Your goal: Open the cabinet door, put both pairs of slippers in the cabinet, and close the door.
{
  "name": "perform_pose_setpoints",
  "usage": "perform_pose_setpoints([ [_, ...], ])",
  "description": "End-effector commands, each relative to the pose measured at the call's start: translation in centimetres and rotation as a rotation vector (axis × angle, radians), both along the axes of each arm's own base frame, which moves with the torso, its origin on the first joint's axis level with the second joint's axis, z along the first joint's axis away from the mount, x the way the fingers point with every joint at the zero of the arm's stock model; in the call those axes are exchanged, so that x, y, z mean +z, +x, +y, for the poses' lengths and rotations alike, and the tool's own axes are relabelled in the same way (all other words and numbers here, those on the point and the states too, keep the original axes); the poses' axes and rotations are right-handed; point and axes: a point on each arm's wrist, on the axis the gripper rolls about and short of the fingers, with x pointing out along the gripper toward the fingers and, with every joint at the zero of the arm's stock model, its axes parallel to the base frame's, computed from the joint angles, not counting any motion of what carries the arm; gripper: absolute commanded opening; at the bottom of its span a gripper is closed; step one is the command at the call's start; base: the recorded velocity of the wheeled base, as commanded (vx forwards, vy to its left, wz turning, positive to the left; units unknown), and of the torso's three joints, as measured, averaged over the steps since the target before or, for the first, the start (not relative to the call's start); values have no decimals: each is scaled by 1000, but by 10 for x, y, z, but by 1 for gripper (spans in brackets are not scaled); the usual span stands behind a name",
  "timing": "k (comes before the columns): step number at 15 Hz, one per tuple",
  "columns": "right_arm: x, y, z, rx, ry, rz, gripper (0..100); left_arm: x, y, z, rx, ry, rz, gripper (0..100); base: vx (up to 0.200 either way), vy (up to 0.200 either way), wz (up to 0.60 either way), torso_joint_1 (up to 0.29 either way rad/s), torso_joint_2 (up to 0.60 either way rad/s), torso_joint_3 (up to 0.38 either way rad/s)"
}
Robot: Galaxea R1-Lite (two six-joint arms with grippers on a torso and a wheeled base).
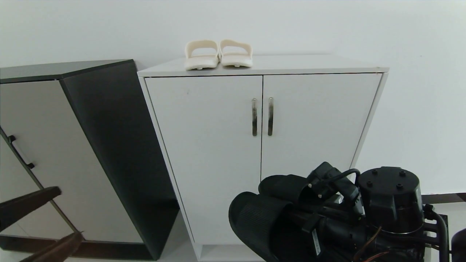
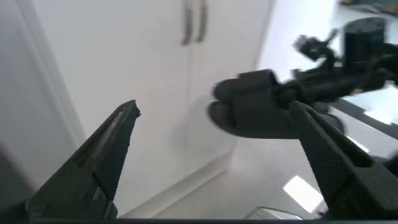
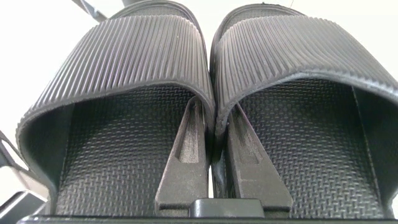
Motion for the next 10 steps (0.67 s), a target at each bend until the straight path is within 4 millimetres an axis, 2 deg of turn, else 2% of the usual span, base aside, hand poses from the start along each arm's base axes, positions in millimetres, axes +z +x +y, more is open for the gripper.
perform_pose_setpoints([
  [1,-1,1,0,-5,-4,3,0,14,57,-33,-182,11,114,100,0,0,0,0,0,0],
  [5,-2,1,-1,-5,-5,5,0,27,101,-80,-304,42,161,100,0,0,0,0,0,0],
  [6,-2,1,-1,9,-2,10,0,31,118,-92,-316,40,151,100,0,0,0,0,0,0],
  [8,-4,-1,-3,23,-6,20,0,34,143,-108,-325,21,110,100,0,0,0,0,0,0],
  [10,-9,-3,-5,44,-43,7,0,39,157,-118,-332,7,97,100,0,0,0,0,0,0],
])
